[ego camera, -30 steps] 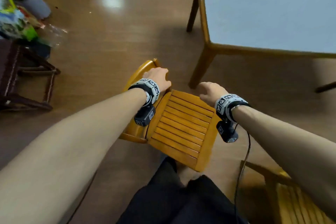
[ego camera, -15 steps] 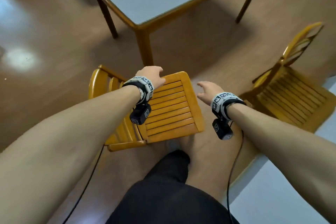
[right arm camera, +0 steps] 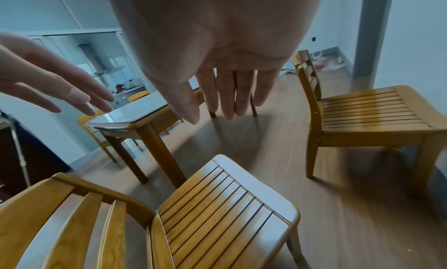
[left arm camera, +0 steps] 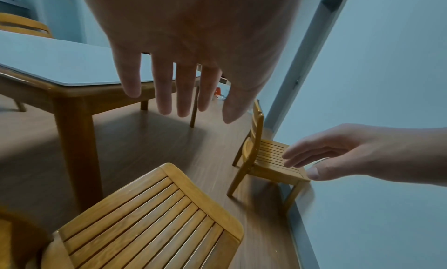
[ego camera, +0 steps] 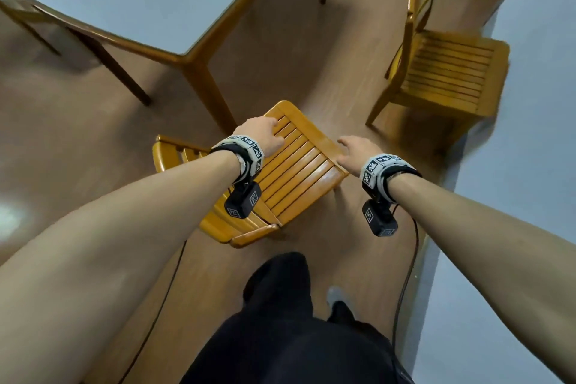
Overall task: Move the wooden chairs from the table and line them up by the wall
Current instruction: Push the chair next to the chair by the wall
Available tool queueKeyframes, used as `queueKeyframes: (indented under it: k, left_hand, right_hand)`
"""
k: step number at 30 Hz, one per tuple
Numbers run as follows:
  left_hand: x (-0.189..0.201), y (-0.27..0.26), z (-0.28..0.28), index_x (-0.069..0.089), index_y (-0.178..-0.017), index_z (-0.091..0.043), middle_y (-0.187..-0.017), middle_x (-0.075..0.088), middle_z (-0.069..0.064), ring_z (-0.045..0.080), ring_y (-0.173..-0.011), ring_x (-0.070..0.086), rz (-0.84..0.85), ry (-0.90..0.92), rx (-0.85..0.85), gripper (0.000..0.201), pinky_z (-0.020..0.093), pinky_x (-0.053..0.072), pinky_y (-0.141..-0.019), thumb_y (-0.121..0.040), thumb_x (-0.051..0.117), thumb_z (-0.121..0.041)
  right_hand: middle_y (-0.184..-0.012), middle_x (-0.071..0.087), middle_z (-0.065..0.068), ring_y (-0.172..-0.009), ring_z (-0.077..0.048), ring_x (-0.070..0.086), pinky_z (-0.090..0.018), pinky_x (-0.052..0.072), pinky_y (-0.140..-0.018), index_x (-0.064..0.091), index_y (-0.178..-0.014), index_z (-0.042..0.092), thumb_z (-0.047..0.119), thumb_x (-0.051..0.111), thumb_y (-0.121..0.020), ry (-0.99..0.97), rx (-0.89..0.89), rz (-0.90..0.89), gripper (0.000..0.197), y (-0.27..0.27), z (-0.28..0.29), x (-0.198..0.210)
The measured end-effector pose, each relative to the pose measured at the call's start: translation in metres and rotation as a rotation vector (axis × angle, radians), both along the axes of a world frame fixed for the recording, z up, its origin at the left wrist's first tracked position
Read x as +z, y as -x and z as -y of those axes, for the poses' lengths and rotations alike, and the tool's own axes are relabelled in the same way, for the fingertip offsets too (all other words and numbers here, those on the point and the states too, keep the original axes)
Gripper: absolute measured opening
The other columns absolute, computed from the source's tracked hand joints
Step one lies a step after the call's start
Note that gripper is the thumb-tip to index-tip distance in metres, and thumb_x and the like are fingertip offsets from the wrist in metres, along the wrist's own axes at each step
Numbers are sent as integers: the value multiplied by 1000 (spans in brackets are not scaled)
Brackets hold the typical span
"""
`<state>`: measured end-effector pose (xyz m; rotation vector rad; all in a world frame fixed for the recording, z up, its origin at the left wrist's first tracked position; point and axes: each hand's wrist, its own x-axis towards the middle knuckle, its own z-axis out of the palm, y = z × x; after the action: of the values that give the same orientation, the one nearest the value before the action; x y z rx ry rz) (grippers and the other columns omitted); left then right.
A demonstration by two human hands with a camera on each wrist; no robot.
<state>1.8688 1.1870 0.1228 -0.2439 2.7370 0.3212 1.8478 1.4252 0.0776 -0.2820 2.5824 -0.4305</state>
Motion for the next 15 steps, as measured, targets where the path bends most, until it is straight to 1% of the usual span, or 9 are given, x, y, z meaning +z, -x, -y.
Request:
queueKeyframes:
  k: [3, 6, 8, 10, 12, 15]
  left_hand:
    - [-6, 5, 22, 45, -147, -27, -142, 56, 1, 25, -120, 59, -12, 16, -106, 55, 40, 52, -95, -94, 53, -41]
    - [-15, 8, 50, 53, -137, -22, -132, 61, 4, 26, -112, 62, -18, 4, -236, 47, 40, 53, -90, -93, 54, -39]
    - [-17, 5, 73, 55, -134, -21, -130, 62, 5, 28, -111, 61, 0, 13, -328, 47, 43, 53, -90, -91, 54, -39]
    - [-16, -5, 95, 55, -136, -22, -130, 62, 4, 27, -109, 62, 7, -2, -383, 49, 43, 54, -90, -89, 54, -38]
    - [-12, -19, 114, 51, -142, -23, -133, 60, 2, 25, -107, 63, 5, -25, -424, 53, 39, 54, -87, -91, 55, -37]
    - [-8, -44, 140, 44, -148, -23, -139, 57, 3, 23, -105, 64, 19, -55, -476, 57, 33, 51, -77, -94, 55, -36]
  right_hand:
    - [-147, 54, -4, -131, -26, 53, -36, 44, -105, 47, -148, 19, 27, 56, -91, -8, -106, -19, 58, -18, 22, -7]
    - [-147, 53, -5, -131, -26, 52, -36, 44, -105, 47, -148, 18, 25, 54, -91, -20, -227, -20, 58, -46, 50, -15]
    - [-148, 53, -5, -132, -26, 52, -36, 44, -106, 47, -148, 18, 25, 55, -92, -43, -296, -25, 57, -69, 75, -19]
    - [-149, 52, -4, -133, -26, 51, -37, 43, -106, 46, -149, 19, 26, 55, -93, -59, -360, -23, 57, -94, 101, -20]
    - [-149, 51, -4, -133, -26, 51, -38, 43, -105, 45, -150, 20, 28, 55, -94, -49, -420, -14, 57, -118, 128, -16]
    - [-150, 50, -4, -131, -26, 53, -39, 46, -104, 45, -150, 22, 27, 54, -95, -2, -505, 0, 56, -150, 165, -13]
